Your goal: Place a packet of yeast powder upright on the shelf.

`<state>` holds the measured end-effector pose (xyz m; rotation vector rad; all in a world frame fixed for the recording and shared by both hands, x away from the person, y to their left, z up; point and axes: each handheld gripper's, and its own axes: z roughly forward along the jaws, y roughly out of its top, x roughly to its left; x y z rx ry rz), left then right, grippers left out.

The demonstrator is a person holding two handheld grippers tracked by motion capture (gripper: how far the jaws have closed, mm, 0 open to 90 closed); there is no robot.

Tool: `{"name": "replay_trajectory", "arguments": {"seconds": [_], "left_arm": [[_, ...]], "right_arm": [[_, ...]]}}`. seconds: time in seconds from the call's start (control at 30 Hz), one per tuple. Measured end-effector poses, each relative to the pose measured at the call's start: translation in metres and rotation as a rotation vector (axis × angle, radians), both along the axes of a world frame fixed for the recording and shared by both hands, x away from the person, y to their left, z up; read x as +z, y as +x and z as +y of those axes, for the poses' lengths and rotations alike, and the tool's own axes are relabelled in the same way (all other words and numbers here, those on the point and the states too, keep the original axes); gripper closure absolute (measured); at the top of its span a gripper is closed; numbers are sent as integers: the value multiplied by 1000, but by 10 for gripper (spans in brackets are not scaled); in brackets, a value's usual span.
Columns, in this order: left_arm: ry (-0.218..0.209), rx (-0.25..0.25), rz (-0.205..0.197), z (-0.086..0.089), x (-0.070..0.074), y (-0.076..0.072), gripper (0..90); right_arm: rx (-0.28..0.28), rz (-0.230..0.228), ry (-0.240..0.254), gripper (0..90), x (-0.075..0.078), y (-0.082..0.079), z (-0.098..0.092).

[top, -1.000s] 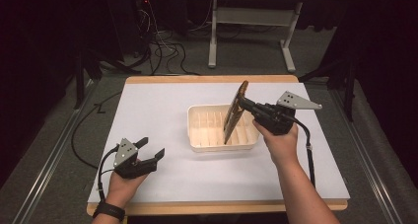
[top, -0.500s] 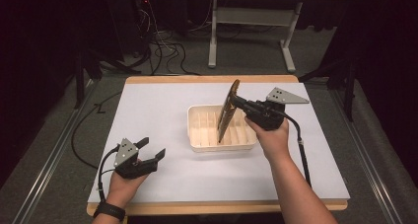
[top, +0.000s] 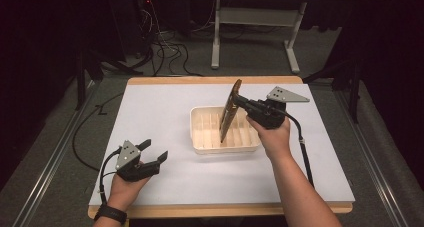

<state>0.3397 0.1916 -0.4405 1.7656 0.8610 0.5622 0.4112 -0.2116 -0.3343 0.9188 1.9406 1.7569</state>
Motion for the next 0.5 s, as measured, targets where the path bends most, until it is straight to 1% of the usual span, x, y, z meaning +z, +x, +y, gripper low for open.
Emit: {"name": "replay_trajectory", "arguments": {"seconds": [0.13, 0.2, 0.37, 0.5], "left_arm": [[2, -2, -1, 0, 1, 0, 264], [-4, 1, -1, 1, 1, 0, 264], [-4, 2, -3, 1, 1, 0, 264], [-5, 1, -4, 2, 1, 0, 264]], "right_arm": [[-11, 16, -18, 900, -5, 6, 2], [-11, 21, -23, 900, -6, 9, 3], [-25, 32, -26, 900, -7, 12, 2], [-29, 32, -29, 900, -7, 13, 1]]}}
